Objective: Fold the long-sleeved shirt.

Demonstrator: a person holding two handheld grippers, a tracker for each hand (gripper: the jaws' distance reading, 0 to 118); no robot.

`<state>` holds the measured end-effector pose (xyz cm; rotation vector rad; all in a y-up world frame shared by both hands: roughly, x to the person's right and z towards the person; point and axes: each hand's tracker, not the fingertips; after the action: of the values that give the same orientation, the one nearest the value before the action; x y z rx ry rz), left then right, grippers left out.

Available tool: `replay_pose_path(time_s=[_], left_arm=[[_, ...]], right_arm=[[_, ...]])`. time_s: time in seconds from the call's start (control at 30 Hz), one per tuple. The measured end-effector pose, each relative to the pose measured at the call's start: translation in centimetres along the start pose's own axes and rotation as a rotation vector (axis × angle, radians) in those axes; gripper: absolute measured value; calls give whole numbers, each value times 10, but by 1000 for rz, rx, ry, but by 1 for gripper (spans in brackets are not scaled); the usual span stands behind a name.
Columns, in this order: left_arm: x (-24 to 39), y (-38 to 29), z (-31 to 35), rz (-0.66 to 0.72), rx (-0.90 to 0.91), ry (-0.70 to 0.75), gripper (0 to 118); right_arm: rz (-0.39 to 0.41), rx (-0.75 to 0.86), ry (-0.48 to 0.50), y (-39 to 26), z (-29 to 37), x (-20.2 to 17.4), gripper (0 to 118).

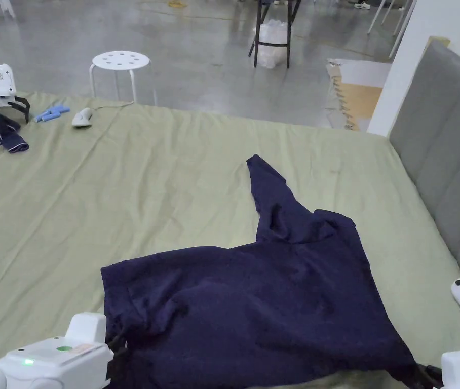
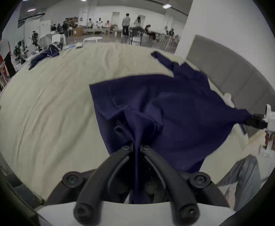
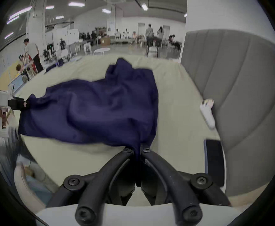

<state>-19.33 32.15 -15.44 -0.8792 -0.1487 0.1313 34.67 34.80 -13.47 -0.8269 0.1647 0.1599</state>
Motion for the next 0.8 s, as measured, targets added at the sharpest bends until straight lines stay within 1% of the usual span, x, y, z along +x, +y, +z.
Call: replay_pose_path(time_s=[0.07,0.13,0.17,0.2,0.23,0.3,0.37,0.4,0.43,0.47,0.5,0.53,0.57,0.6,0.63,0.67,0.7,0.73,0.77,0.8], left_arm=[[-1,-11,-3,7,-35,-13,10],[-5,-14,-6,9,-66,17,10],[-7,-14,-4,24,-73,23,10],[-9,-14,-2,85,-64,5,10],[-11,-12,-1,93,-65,-12,10],[-10,-12,0,56,-60,21,10],[-13,-12,-1,53,-58,13,11],[-13,-11,0,52,-53,14,16],[-10,-8,2,38,-51,26,32],[-8,-4,7,21,-41,65,75],[-11,0,9,15,-28,83,103],[-10,6,16,23,-3,75,110],[-7,10,26,22,58,51,105],[-6,19,31,18,118,45,106],[-9,28,32,19,129,62,107],[-6,37,36,19,164,78,110],[-2,46,38,33,208,91,110],[2,57,43,41,241,105,110],[8,68,47,40,254,110,103],[12,75,45,35,256,109,87]], right_arm=[[-15,-63,14,-10,-11,8,2],[-37,-114,27,-18,-14,8,2],[-30,-131,40,-20,-14,6,2],[-12,-140,27,-11,-6,0,2],[7,-169,29,-13,-8,-3,2],[23,-167,26,-16,-10,-9,2],[-4,-187,36,-19,-20,-3,3],[-3,-191,42,-20,-21,-4,4],[-3,-183,25,-17,-20,-4,16],[9,-151,-13,-11,-16,-3,59],[7,-123,-24,-5,-11,-3,96],[-15,-92,-21,2,-4,-3,118],[-18,-37,-24,10,5,-4,114],[-43,56,5,19,6,8,114],[-70,96,16,29,11,9,115],[-55,156,-6,40,15,8,115],[-39,222,-19,57,27,-1,115],[-43,280,-34,79,47,-16,115],[-55,314,-32,91,51,-22,108],[-68,361,-8,102,53,-29,86]])
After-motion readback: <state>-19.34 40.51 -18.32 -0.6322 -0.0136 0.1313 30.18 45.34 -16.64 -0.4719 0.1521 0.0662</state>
